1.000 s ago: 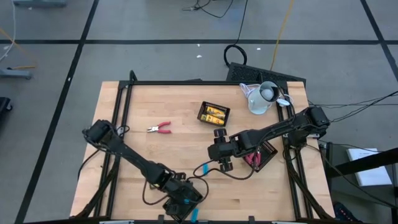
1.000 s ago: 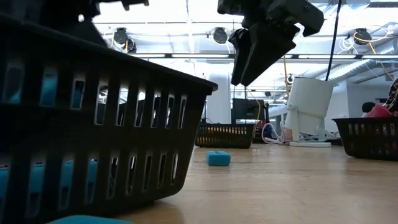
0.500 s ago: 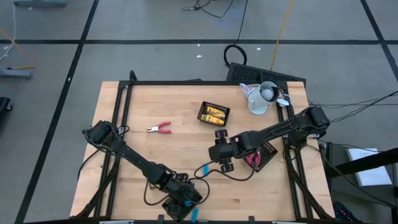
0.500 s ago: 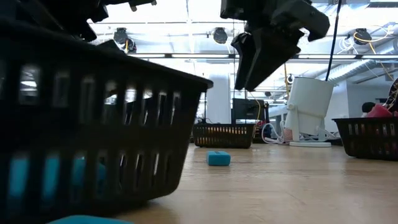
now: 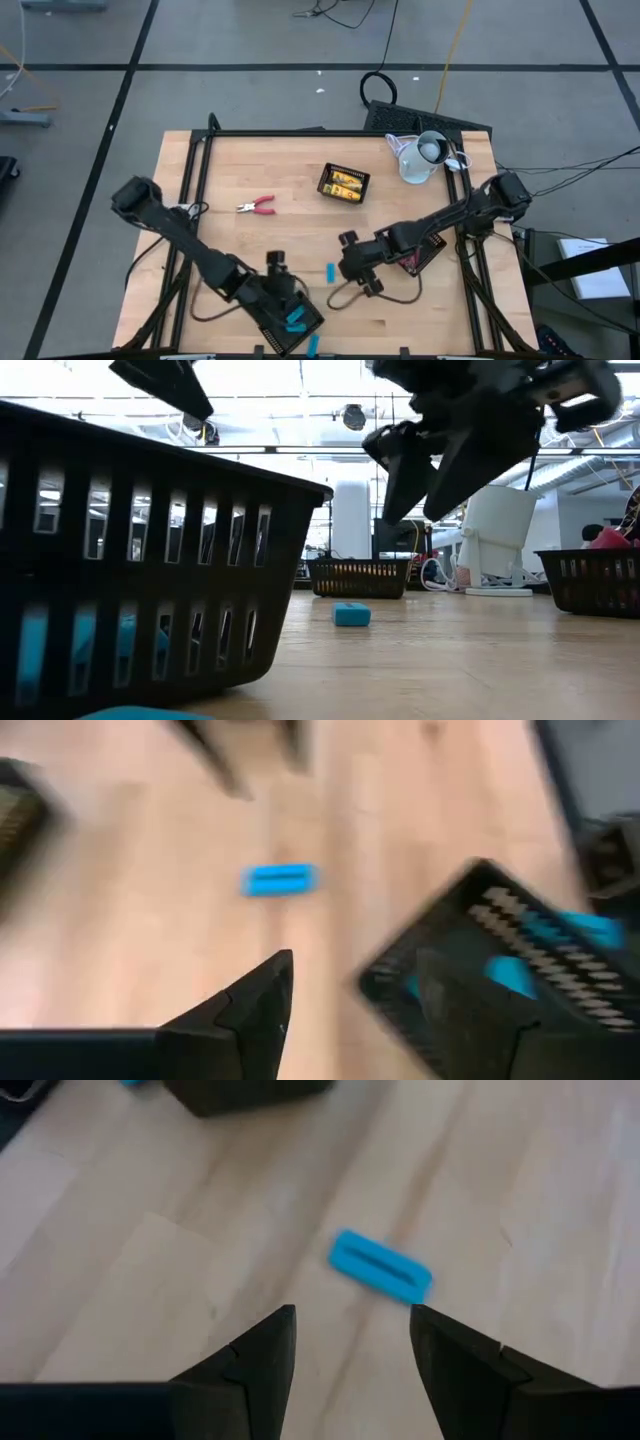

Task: Pick & Place School Supplies
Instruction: Put the blue eraser into the bottom black bin

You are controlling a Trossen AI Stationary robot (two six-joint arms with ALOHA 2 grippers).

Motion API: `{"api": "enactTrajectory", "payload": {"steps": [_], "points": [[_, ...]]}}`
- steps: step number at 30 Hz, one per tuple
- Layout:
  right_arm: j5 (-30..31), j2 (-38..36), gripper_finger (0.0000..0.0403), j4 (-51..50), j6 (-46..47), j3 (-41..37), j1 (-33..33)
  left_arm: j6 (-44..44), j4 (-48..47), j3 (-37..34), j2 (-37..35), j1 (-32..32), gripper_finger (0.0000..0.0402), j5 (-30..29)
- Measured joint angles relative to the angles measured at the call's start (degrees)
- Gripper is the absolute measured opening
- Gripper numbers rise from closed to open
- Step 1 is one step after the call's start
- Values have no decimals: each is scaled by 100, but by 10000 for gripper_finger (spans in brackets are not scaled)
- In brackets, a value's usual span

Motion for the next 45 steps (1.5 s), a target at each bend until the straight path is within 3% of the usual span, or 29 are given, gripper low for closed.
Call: {"api": "enactTrajectory", "payload": {"steps": [6,10,17,27,36,45], "points": [[228,18,187,745,-258,-279,161,-303,-30,-714,-582,29,214,-1035],[470,192,188,786,-421,-296,117,-505,316,-1322,-806,145,214,-1358],[304,729,207,1073,-917,-214,-138,-414,1171,-2039,-1103,366,214,-1684],[209,1106,224,995,-1935,25,-421,-336,1197,-2172,-1155,563,214,-1821],[-205,1122,224,1048,-2182,28,-427,-279,1192,-2172,-1153,581,214,-1957],[-467,1688,224,1293,-2185,402,-377,-312,1199,-2172,-1153,581,214,-1992]]}}
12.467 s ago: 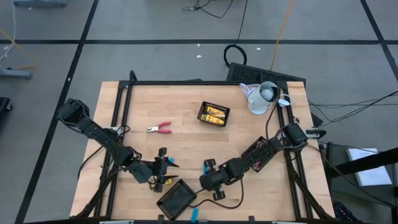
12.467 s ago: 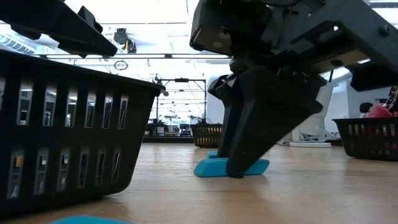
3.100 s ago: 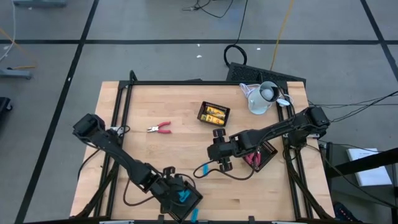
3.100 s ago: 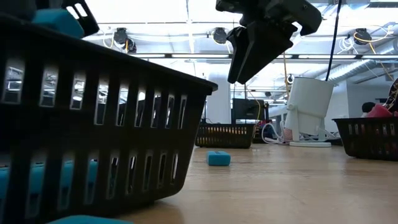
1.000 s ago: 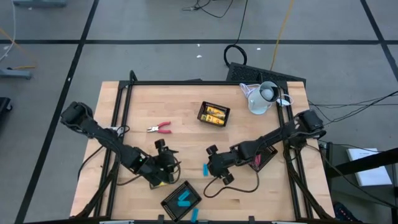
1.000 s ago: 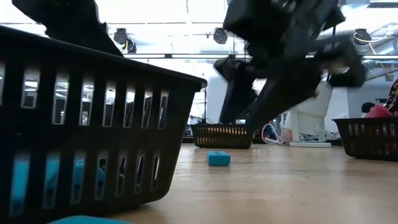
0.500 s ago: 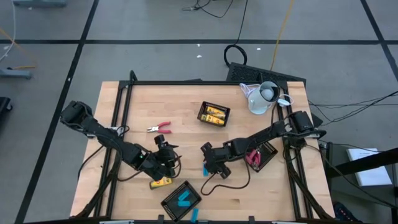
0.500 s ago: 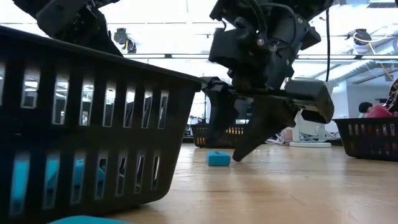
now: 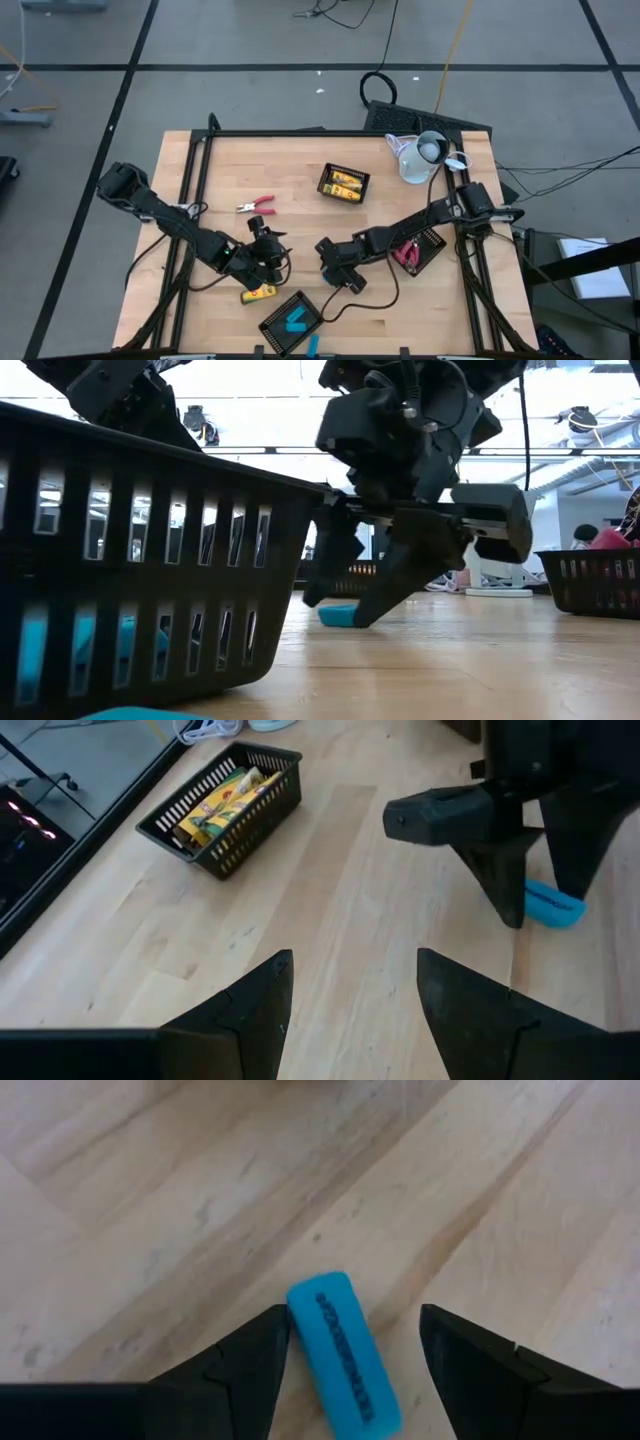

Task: Pick & Place School Supplies
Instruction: Put the blue eraser into the bottom black bin, then put the blue eraser into the bottom left black bin

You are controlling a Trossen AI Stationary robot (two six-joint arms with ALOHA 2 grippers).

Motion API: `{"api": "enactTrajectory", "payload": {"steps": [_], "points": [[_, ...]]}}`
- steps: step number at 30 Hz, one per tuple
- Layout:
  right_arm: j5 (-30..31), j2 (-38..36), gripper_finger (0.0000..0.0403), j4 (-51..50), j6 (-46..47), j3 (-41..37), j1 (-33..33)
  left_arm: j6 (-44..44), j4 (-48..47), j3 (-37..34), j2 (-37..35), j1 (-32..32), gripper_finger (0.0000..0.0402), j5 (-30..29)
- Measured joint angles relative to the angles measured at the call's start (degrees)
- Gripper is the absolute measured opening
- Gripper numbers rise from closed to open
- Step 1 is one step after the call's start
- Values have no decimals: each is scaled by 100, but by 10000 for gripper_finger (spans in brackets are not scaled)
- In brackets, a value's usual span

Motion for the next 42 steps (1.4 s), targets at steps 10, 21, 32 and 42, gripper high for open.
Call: {"api": "enactTrajectory", "payload": {"steps": [10,21,32,42], "points": [[36,146,125,-249,66,91,9,20,-7,0,0,-2,214,1],[431,95,2,-635,213,84,84,37,-9,0,0,-2,214,2],[1152,-408,4,-918,213,50,196,23,-35,0,0,-2,214,-4],[1442,-517,2,-1008,326,51,268,39,-66,0,2,-2,214,-13]]}}
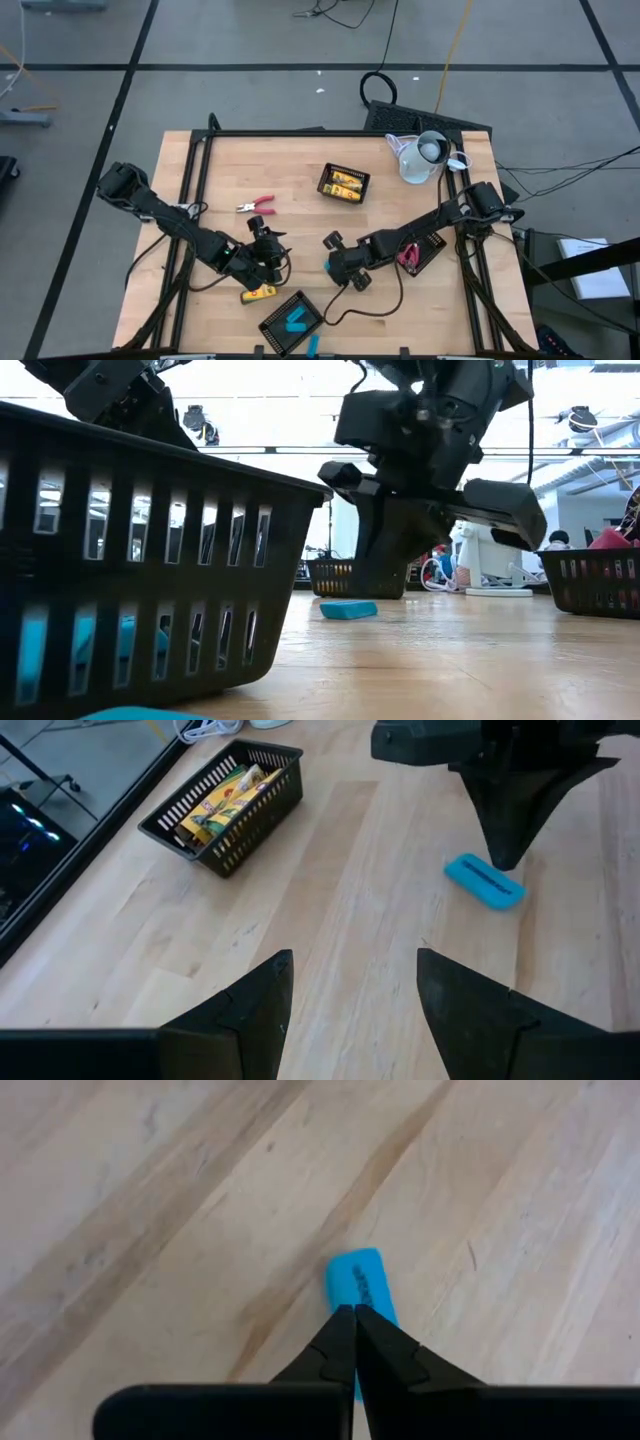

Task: Pick & Place School Supplies
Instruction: Put the blue eraser into the bottom left black bin

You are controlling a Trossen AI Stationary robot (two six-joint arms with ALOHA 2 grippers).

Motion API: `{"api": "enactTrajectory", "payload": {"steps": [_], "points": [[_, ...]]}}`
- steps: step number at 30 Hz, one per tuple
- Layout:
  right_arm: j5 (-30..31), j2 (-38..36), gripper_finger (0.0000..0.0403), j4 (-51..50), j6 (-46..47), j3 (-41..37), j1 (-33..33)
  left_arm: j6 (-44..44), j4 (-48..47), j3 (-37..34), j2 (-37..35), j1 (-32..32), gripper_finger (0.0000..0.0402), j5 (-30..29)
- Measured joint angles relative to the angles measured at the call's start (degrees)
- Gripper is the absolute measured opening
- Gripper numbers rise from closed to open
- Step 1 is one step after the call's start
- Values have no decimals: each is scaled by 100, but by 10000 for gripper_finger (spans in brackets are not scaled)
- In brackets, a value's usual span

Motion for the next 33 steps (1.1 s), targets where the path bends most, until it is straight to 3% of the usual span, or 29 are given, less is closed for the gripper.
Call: {"api": "enactTrajectory", "payload": {"steps": [5,9,14,19,22,33], "points": [[-38,-4,5,-33,-13,2,7,1,-8,0,0,0,214,-4],[104,-4,33,2,20,10,9,1,-8,0,0,0,214,-4],[42,-167,116,-32,713,19,-39,11,-15,0,0,-2,214,-6],[-467,-281,210,-86,1307,17,-78,102,-15,0,0,-2,214,-7],[-664,-238,243,-101,1394,17,-72,116,-14,0,0,-4,214,-95],[-672,-87,258,-211,1221,20,-375,181,-10,0,0,0,214,-105]]}}
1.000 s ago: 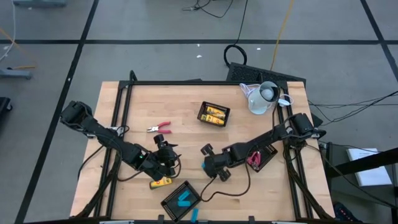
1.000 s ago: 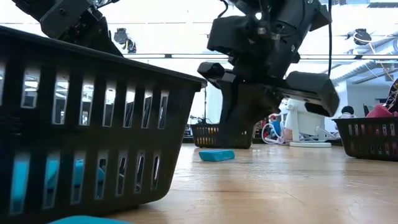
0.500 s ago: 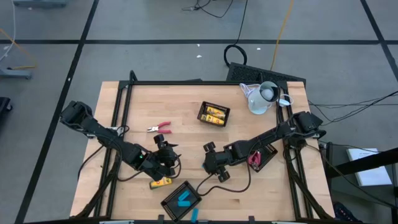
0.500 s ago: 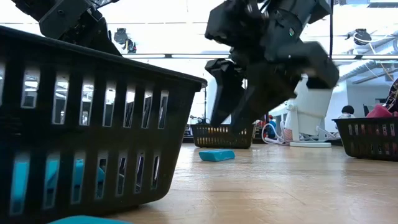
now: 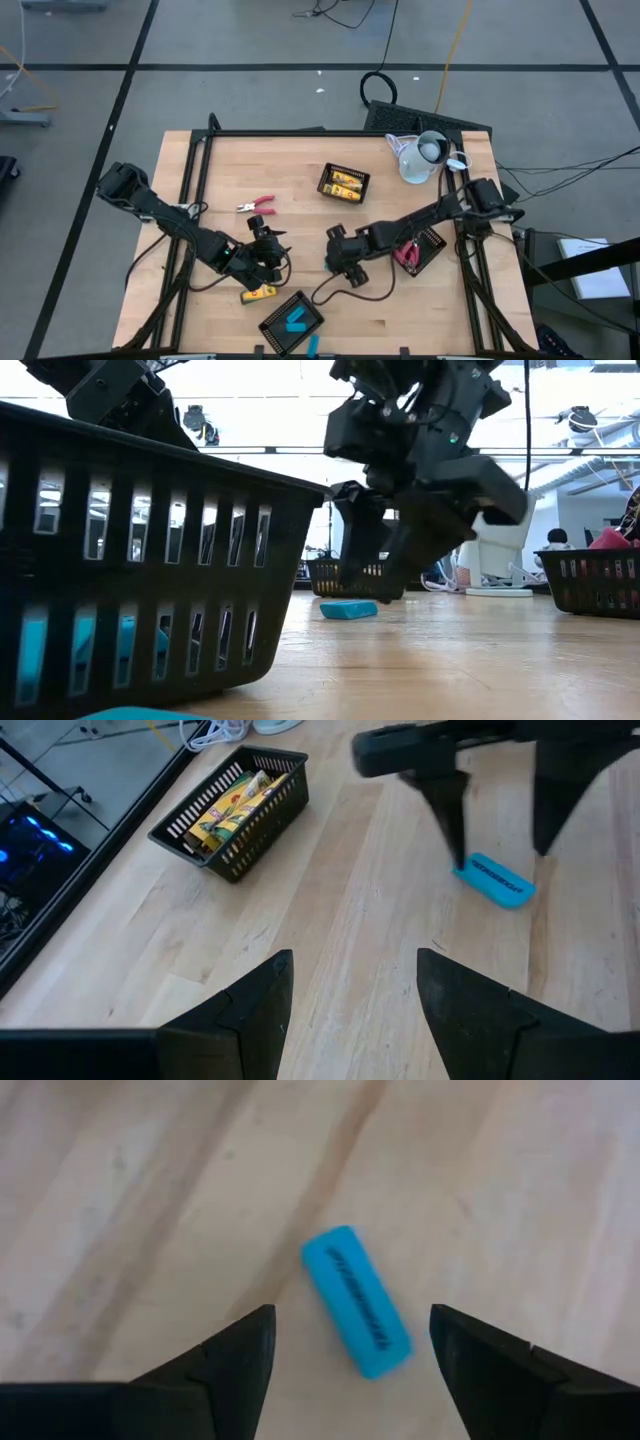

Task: Pick & Place School Supplies
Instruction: Put the blue eraser into the bottom left black bin

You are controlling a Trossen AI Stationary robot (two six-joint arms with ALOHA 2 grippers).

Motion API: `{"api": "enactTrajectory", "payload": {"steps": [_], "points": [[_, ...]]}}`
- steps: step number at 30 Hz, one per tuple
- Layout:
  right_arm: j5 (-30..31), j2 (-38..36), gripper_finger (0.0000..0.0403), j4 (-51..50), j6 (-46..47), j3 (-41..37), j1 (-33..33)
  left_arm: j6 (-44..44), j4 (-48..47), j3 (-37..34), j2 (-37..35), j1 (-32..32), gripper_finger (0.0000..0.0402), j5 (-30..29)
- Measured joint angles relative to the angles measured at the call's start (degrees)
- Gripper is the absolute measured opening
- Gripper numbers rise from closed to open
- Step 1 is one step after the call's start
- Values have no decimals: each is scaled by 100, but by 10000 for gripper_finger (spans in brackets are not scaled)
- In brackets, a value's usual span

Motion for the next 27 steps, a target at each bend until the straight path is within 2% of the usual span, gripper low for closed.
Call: {"api": "enactTrajectory", "payload": {"steps": [9,18,22,27], "points": [[-580,137,256,142,-176,4,-304,13,3,0,0,0,214,-2],[-716,586,230,316,-151,24,-256,47,10,0,0,0,214,-58],[-570,602,183,353,-69,20,-180,29,8,0,0,0,214,-57],[-327,612,73,315,48,17,-42,25,6,0,0,0,214,-57]]}}
